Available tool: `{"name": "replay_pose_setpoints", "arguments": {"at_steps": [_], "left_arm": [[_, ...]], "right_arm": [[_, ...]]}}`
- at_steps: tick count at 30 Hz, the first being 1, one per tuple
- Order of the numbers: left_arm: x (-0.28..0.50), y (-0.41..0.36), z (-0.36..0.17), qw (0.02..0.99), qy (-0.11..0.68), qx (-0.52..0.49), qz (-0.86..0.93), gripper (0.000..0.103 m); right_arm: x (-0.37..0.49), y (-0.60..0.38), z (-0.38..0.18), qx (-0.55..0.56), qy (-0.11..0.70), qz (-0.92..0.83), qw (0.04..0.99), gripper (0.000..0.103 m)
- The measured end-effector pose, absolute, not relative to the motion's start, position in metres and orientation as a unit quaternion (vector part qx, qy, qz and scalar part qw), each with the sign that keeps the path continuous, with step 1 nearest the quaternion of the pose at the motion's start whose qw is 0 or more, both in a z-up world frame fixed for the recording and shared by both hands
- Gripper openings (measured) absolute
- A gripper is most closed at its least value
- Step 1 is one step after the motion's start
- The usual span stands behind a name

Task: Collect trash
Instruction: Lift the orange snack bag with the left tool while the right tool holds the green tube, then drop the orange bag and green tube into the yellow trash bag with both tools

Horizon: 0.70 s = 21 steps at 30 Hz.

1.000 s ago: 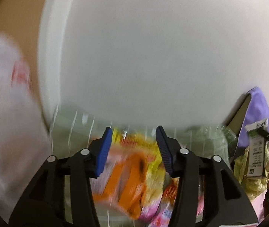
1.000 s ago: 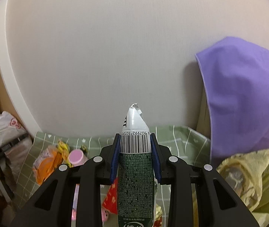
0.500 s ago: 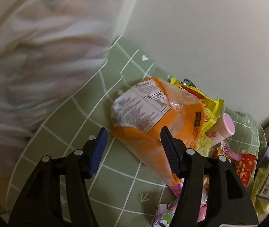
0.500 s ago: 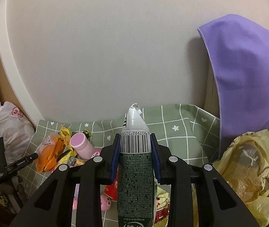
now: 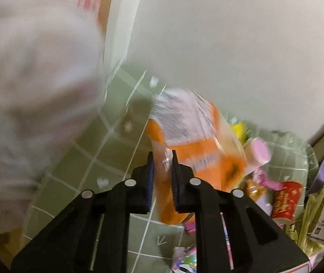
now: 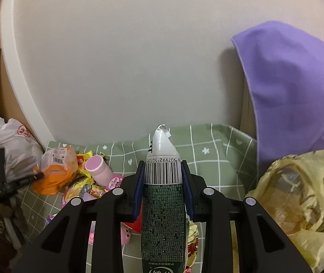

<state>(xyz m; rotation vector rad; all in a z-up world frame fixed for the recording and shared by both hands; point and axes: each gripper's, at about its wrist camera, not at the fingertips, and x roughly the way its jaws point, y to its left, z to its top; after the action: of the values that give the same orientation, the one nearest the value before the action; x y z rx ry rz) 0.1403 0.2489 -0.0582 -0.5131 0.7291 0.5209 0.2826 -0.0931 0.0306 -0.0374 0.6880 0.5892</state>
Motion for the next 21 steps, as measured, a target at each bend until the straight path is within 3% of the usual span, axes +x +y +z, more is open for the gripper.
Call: {"name": "replay_pose_setpoints", "arguments": {"at_steps": [7,11,16,21], "left_arm": [[0.137,0.2,0.042,0.936,0.244,-0.159,0.197,0.011],[0.166,0.161,0.079,0.959,0.224,-0.13,0.112,0.011],[0.219,0.088,0.096,0.965,0.235,-0.106,-0.041,0.012],[0.292,-0.028,0.076,0.931,0.296,-0.057,-0.206,0.012]], "right_arm": [[0.277,-0.116,0.074,-0.01,0.278,0.284,0.918,0.029],[0.273,-0.144,0.105,-0.015,0.238,0.269,0.933,0.029],[0.261,-0.213,0.146,-0.007,0.188,0.197,0.962,0.029],[0.241,-0.285,0.165,-0.006,0.161,0.108,0.981,0.029]]}}
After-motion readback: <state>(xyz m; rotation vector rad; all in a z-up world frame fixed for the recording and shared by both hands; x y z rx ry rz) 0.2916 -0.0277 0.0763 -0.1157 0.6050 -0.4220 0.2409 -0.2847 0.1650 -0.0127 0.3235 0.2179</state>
